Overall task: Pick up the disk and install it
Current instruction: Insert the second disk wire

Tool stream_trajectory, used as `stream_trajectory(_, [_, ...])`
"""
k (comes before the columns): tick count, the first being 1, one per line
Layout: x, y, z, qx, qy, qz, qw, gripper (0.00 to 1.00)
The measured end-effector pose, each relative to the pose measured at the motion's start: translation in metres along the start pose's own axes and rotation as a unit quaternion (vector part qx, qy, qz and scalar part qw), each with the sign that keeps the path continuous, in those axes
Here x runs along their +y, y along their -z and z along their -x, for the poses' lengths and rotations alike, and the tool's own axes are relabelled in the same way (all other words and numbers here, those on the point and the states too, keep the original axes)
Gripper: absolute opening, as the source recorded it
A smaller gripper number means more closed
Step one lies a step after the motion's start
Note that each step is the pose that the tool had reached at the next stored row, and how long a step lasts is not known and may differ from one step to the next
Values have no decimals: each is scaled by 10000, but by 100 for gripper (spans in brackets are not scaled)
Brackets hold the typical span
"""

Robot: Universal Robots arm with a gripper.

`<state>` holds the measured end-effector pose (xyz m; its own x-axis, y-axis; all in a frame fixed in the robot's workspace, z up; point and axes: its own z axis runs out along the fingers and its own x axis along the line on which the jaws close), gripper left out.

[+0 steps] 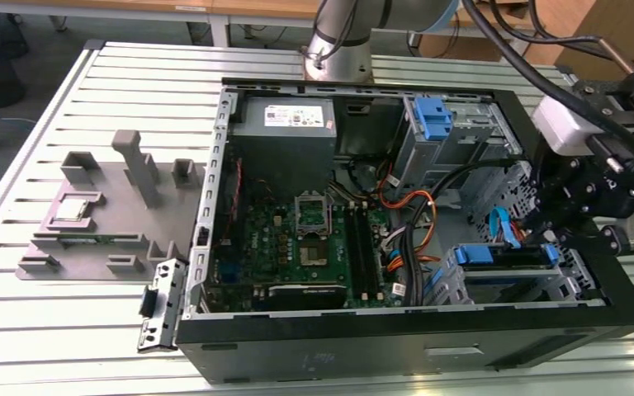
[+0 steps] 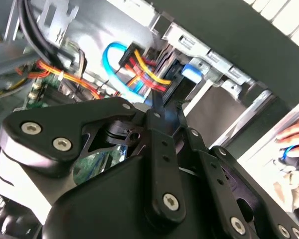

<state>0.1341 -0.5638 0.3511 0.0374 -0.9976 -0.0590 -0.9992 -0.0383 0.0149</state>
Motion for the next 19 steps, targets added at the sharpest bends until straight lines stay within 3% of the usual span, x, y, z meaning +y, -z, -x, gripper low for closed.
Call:
stream_trajectory(1, [-2, -1, 0, -3, -4, 77, 10000, 25])
stream_trajectory(2, [-1, -1, 0, -3, -5, 87, 10000, 25])
stream_trajectory(19, [-2, -1, 0, -6, -8, 141, 9999, 25])
